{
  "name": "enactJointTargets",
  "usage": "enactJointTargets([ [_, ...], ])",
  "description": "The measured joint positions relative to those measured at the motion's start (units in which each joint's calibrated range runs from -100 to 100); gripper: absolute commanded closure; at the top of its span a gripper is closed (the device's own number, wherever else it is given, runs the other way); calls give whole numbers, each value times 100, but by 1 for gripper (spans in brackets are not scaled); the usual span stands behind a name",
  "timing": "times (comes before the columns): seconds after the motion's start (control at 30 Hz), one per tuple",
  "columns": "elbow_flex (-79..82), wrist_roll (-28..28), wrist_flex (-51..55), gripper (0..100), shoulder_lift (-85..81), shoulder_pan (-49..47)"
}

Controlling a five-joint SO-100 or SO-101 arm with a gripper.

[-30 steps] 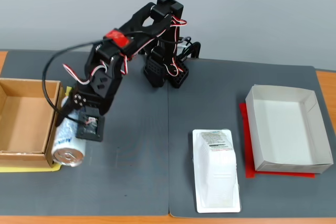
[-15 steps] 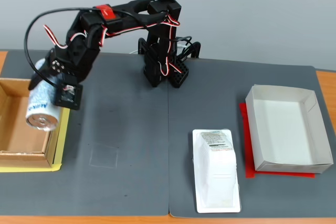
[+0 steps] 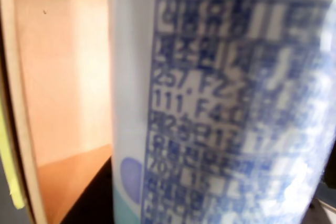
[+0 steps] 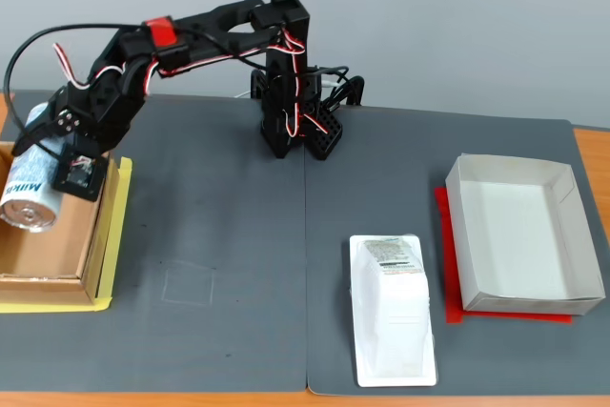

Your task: Pick the can and put it in the brown box

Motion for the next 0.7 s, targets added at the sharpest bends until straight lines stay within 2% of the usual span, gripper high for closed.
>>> enactJointTargets([
  [0.47, -1079, 0, -112, 83, 1234, 0],
  [0.7, -1133, 0, -112, 82, 1412, 0],
])
